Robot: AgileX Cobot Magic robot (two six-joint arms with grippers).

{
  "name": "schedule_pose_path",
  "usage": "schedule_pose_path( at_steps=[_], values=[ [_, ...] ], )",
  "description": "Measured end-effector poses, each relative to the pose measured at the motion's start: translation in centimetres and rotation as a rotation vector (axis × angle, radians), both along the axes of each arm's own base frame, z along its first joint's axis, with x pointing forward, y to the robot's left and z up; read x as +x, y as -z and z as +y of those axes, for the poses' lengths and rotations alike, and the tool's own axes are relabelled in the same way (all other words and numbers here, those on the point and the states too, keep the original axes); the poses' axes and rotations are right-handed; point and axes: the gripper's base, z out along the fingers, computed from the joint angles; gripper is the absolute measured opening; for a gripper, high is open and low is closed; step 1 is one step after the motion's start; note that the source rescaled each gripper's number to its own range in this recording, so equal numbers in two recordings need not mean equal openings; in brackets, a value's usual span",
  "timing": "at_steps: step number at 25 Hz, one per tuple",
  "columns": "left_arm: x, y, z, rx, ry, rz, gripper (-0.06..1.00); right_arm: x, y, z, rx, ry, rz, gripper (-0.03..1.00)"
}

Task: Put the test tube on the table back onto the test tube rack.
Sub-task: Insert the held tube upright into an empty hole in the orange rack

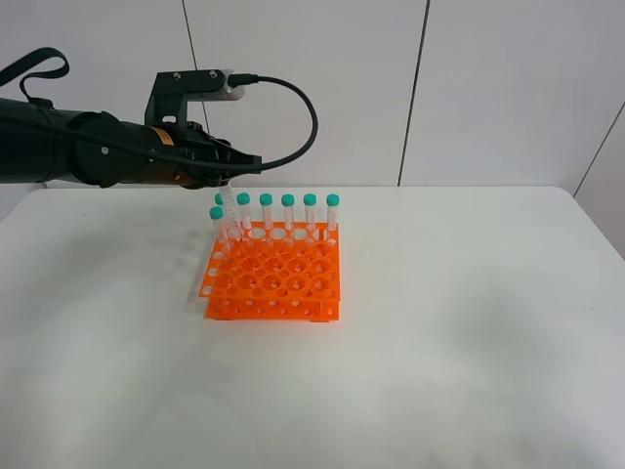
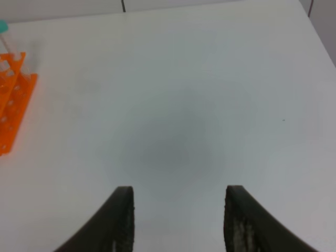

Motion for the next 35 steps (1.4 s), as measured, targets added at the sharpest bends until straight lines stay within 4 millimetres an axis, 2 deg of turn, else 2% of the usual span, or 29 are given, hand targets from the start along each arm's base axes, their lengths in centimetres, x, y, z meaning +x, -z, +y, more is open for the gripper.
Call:
schedule_pose_path(
  at_steps=[10, 16, 22, 35],
  values=[
    [1.7, 2.0, -0.6, -0.012, -0.008, -0.043, 0.0, 0.0, 0.0, 0.1, 0.006, -0.004, -0.001, 0.75],
    [2.8, 4.1, -1.0, 0.001, -0.009, -0.019, 0.0, 0.0, 0.0, 0.1, 0.007, -0.004, -0.001, 0.75],
    [3.5, 4.0, -1.2, 0.003, -0.002, -0.05, 0.0, 0.0, 0.0, 0.1, 0.008, -0.005, 0.001, 0.75],
    [4.7, 4.6, 0.4, 0.031, -0.029, -0.051, 0.0, 0.0, 0.0, 0.1, 0.012, -0.007, 0.0, 0.75]
  ],
)
